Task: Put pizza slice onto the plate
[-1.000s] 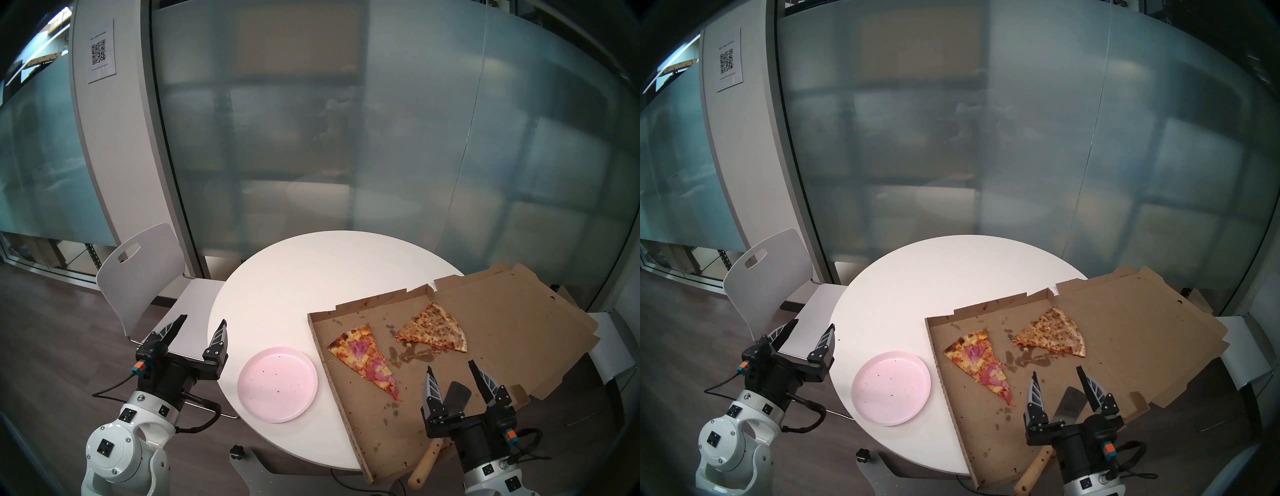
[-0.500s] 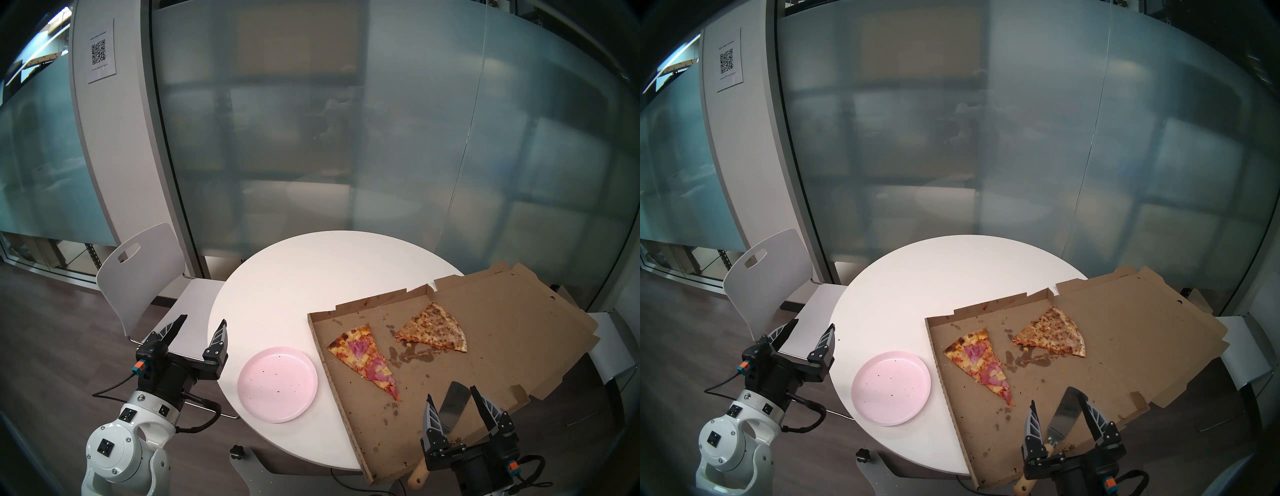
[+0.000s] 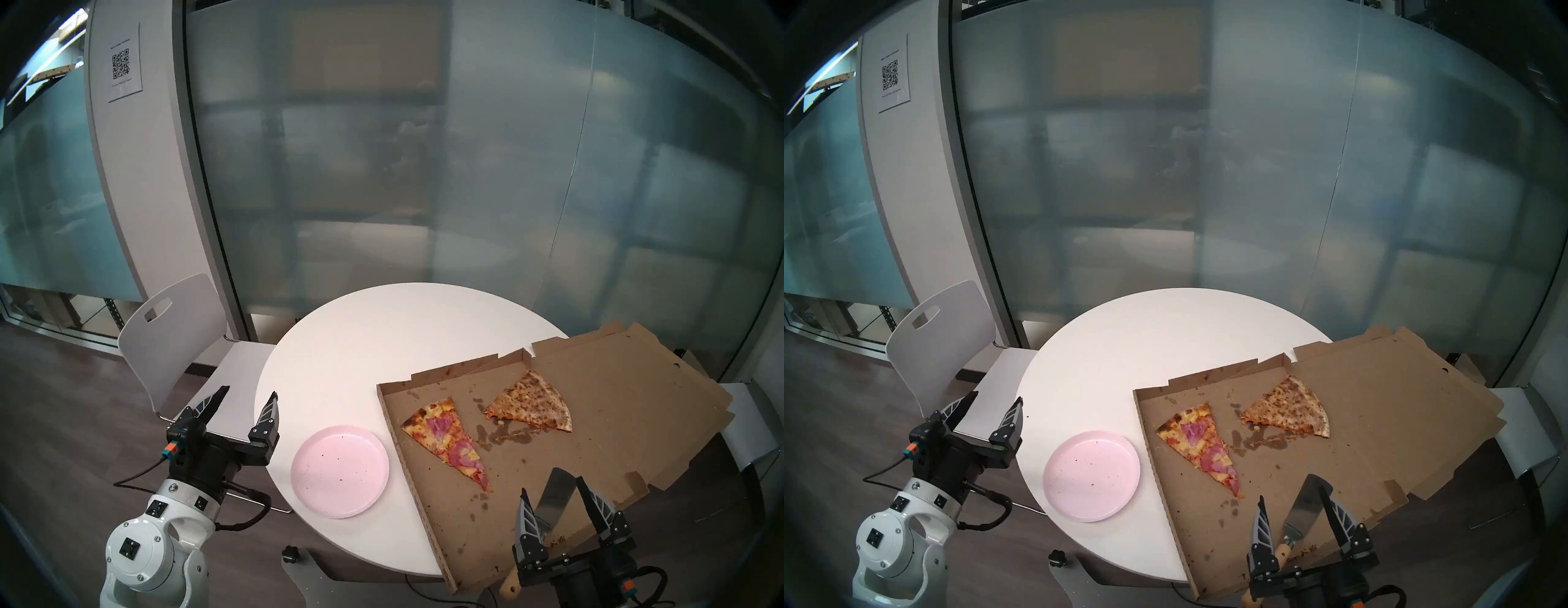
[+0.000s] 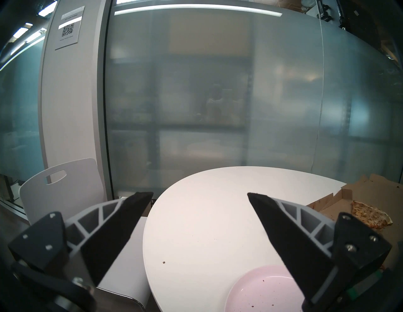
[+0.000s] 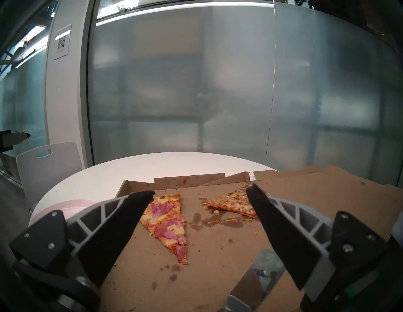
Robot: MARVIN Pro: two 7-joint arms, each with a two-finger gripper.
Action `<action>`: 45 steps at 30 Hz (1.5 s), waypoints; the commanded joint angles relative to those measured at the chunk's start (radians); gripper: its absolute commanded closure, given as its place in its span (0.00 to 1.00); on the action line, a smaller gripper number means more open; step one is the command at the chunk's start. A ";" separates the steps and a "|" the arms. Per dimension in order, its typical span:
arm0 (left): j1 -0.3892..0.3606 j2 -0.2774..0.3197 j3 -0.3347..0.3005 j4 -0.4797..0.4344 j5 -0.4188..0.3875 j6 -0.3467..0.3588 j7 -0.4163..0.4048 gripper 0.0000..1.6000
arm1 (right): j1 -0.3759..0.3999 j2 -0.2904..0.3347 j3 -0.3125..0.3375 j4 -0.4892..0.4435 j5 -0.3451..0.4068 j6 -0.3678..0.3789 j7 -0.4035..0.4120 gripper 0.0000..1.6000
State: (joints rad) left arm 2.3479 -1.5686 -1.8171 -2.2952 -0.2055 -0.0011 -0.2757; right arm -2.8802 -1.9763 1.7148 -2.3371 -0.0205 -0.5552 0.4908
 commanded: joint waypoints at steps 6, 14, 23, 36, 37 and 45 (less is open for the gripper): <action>-0.003 0.001 0.000 -0.017 0.000 -0.004 -0.002 0.00 | 0.000 -0.031 0.025 0.027 0.013 -0.073 0.043 0.00; -0.003 0.001 0.000 -0.019 0.000 -0.005 -0.002 0.00 | 0.000 -0.031 0.072 -0.016 0.063 -0.146 0.052 0.00; 0.001 0.000 -0.001 -0.025 0.000 -0.004 -0.002 0.00 | 0.000 -0.031 0.165 -0.068 0.227 -0.195 0.013 0.00; 0.003 0.000 -0.001 -0.026 0.000 -0.004 -0.001 0.00 | 0.143 0.117 0.350 0.015 0.420 -0.044 -0.053 0.00; 0.003 0.000 -0.001 -0.026 0.000 -0.004 -0.001 0.00 | 0.135 0.110 0.349 0.009 0.419 -0.033 -0.043 0.00; 0.003 0.001 0.000 -0.026 0.000 -0.004 -0.001 0.00 | 0.230 0.206 0.355 0.027 0.472 0.027 -0.033 0.00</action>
State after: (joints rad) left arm 2.3508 -1.5687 -1.8172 -2.2972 -0.2055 -0.0011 -0.2757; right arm -2.7474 -1.8677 2.0646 -2.2942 0.4077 -0.5528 0.4446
